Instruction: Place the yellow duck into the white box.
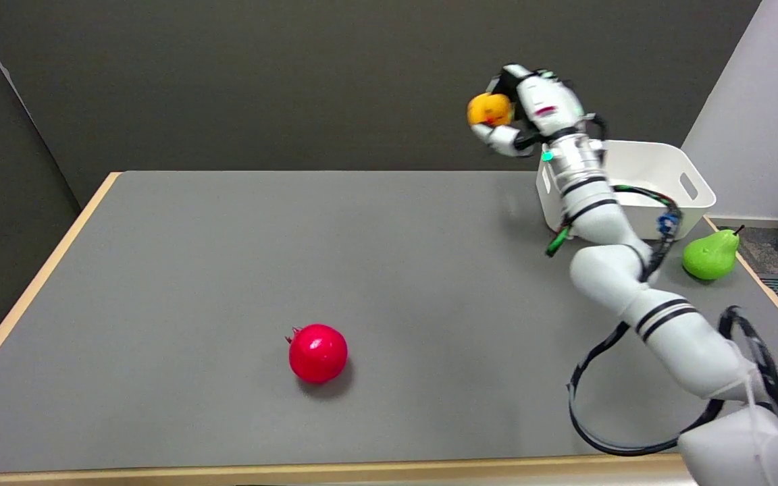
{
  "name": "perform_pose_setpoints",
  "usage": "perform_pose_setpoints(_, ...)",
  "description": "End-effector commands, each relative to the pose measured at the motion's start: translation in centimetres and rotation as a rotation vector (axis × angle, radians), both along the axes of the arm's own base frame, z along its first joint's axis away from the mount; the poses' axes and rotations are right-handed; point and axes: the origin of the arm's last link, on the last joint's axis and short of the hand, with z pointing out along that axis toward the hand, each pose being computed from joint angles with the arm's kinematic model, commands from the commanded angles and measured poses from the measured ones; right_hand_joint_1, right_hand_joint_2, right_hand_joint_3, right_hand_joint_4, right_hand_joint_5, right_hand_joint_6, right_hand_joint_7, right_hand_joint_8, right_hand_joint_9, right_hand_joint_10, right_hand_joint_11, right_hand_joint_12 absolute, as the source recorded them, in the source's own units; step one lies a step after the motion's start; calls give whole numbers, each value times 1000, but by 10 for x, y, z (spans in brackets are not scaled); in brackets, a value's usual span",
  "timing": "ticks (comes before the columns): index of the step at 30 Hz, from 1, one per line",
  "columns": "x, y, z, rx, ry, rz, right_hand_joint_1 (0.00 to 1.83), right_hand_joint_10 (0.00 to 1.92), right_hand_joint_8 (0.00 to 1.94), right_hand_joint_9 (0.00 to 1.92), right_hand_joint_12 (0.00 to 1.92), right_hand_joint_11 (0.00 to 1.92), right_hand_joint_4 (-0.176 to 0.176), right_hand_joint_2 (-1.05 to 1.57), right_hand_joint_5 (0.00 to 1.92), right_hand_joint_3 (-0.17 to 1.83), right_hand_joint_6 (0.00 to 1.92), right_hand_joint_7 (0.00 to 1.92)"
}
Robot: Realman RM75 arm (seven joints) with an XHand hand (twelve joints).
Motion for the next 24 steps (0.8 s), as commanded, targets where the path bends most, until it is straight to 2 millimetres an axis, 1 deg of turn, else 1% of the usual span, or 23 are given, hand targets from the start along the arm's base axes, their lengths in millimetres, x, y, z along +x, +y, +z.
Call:
perform_pose_setpoints(1, 11, 77, 150, -439, -81, 102, 1160, 1741, 1727, 750, 1921, 189, -176, 1157, 506, 368, 1490, 746)
perform_pose_setpoints(4, -2, 83, 160, -475, -100, 69, 1160, 1743, 1727, 750, 1921, 185, -176, 1157, 505, 368, 1490, 745)
perform_pose_setpoints(6, -15, 85, 164, -492, -118, 35, 1160, 1744, 1727, 749, 1921, 184, -176, 1157, 506, 369, 1490, 745)
perform_pose_setpoints(13, -55, 86, 173, -538, -197, -66, 1162, 1747, 1724, 752, 1921, 192, -176, 1149, 510, 379, 1489, 749)
perform_pose_setpoints(14, -60, 86, 173, -541, -202, -79, 1166, 1733, 1709, 769, 1921, 219, -176, 1182, 516, 301, 1470, 749)
perform_pose_setpoints(15, -62, 85, 173, -542, -201, -89, 1169, 1720, 1694, 787, 1921, 244, -176, 1215, 521, 223, 1451, 749)
perform_pose_setpoints(16, -66, 83, 172, -542, -199, -101, 1169, 1720, 1694, 787, 1921, 244, -176, 1215, 521, 224, 1450, 749)
perform_pose_setpoints(20, -72, 74, 167, -525, -183, -136, 1164, 1747, 1717, 752, 1921, 200, -176, 1147, 513, 379, 1486, 753)
perform_pose_setpoints(24, -72, 68, 161, -504, -206, -136, 1164, 1737, 1700, 750, 1921, 192, -176, 1148, 514, 371, 1488, 758)
